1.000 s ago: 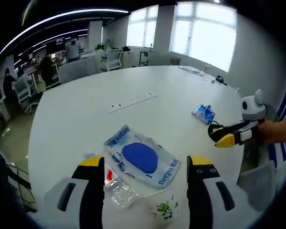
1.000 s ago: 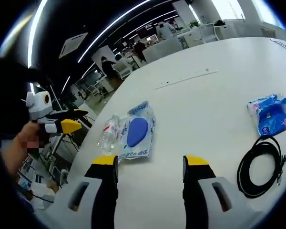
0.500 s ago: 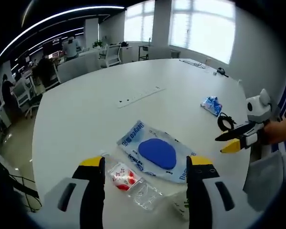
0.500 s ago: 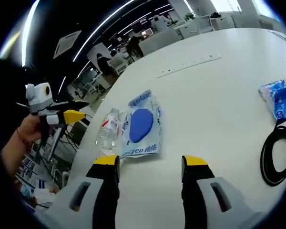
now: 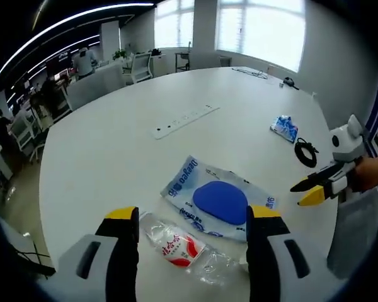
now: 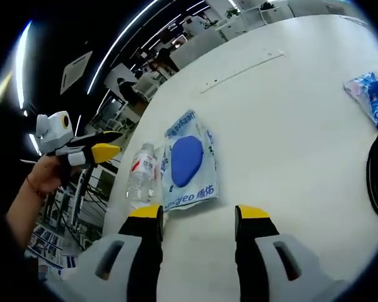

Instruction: Arrange the tabletop items into an orderly group along one side of the table until the central work area is clear of visible clutter.

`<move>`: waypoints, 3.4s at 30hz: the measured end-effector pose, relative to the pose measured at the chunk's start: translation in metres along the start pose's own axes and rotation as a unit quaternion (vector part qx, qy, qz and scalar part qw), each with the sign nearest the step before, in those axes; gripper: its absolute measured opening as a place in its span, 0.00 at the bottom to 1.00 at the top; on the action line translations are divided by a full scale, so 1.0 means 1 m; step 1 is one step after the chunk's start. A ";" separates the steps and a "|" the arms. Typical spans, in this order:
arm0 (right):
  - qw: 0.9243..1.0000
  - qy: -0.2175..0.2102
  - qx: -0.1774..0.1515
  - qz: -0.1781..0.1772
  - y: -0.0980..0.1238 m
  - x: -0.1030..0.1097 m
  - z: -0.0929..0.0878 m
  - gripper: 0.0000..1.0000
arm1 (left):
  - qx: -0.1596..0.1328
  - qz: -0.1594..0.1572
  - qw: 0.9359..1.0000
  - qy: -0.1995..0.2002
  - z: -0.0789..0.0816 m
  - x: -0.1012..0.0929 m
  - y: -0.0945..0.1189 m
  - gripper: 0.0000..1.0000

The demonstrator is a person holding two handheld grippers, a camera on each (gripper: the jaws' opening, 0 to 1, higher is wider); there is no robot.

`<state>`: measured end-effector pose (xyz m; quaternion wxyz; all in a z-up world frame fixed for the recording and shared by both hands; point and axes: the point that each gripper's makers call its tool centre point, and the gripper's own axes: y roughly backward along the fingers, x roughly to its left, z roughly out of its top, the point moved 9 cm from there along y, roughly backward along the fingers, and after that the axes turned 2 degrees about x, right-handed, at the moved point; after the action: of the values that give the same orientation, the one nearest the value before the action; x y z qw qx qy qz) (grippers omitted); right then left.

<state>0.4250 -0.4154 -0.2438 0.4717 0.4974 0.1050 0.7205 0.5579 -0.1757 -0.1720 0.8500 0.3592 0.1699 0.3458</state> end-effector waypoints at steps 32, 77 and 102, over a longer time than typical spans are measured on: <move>0.988 -0.154 0.003 0.021 -0.039 -0.006 -0.010 0.24 | 0.075 -0.061 0.990 -0.107 0.013 0.032 -0.082 0.59; 0.975 -0.218 -0.026 0.028 -0.046 -0.019 0.005 0.00 | 0.143 -0.109 0.962 -0.208 0.015 0.041 -0.121 0.00; 0.993 -0.095 -0.067 0.020 -0.001 -0.027 0.048 0.00 | 0.096 -0.107 0.979 -0.144 0.028 0.018 -0.081 0.00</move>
<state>0.4661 -0.4513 -0.2373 0.4972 0.5331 0.0014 0.6846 0.6238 -0.2174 -0.2127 0.8594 0.4645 0.1157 0.1795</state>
